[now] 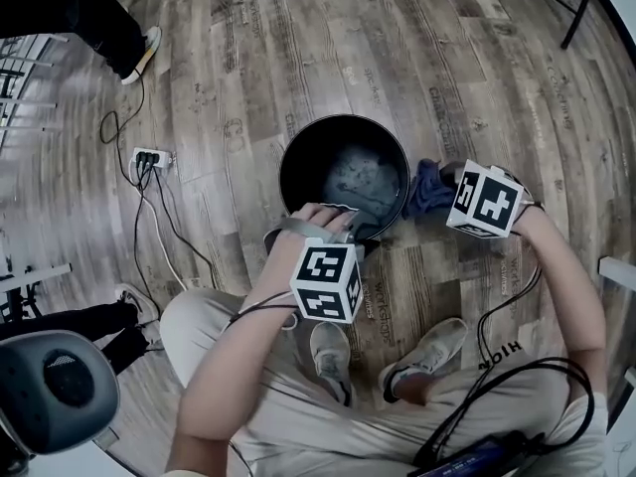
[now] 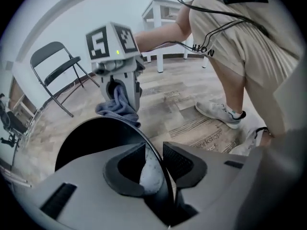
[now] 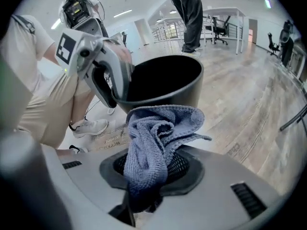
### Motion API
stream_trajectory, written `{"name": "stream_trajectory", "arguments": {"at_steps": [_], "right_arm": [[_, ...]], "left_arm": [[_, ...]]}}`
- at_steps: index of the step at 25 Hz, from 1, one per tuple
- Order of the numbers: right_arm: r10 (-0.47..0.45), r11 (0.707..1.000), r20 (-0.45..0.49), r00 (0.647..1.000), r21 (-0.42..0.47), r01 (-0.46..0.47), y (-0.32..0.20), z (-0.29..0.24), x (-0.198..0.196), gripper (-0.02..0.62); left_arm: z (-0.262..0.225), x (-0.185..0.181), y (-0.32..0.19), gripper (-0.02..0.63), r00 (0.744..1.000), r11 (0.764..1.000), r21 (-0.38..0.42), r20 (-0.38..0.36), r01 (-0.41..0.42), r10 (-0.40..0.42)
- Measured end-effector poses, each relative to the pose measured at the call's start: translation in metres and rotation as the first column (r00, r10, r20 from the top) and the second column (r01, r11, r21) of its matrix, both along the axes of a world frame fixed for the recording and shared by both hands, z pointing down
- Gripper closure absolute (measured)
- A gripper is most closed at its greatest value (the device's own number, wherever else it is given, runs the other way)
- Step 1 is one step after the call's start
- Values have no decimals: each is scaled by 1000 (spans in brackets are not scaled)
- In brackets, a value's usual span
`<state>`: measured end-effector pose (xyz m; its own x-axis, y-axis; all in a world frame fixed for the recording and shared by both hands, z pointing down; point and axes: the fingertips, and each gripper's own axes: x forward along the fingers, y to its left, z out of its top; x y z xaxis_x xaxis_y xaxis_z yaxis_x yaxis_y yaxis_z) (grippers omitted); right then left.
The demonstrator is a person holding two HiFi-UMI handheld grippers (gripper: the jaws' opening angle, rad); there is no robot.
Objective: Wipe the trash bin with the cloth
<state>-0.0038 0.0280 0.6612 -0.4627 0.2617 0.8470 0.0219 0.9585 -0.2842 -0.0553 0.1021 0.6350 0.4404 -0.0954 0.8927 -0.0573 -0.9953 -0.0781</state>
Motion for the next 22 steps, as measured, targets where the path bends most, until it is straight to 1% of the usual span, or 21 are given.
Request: {"name": "stream_trajectory", "arguments": {"at_steps": [2,4,5,7,10,13,15,18,22], "right_arm": [[-28,999,12,1000,36,27,-6,-18,-4,480],[-54,997,10,998,53,54,-8,-26,-10,480],[-63,996,3,998,57,63,-9,-26,-13,480],[-78,995,-21,997,66,79,-10,-18,-19,480],[-97,992,-62,993,73,102,-11,1,-20,480],[-105,990,-80,991,81,112,-13,23,-23,480],[-97,993,-75,992,65,102,-12,44,-28,480],[-66,997,-66,996,34,69,-8,76,-32,480],[-58,996,-101,993,59,64,-4,119,-31,480]], "left_arm": [[4,3,-1,482,1000,1000,7,8,13,-13],[7,4,-1,487,1000,1000,6,10,18,-18],[8,4,0,507,1000,1000,6,13,18,-18],[9,4,0,512,1000,1000,3,14,17,-17],[10,6,2,517,1000,1000,-6,1,19,-19],[10,4,3,518,1000,1000,1,5,-3,3],[9,0,4,518,1000,1000,0,16,-20,20],[8,-6,6,518,1000,1000,-4,14,-28,28],[9,-5,7,518,999,999,2,11,-41,41]]}}
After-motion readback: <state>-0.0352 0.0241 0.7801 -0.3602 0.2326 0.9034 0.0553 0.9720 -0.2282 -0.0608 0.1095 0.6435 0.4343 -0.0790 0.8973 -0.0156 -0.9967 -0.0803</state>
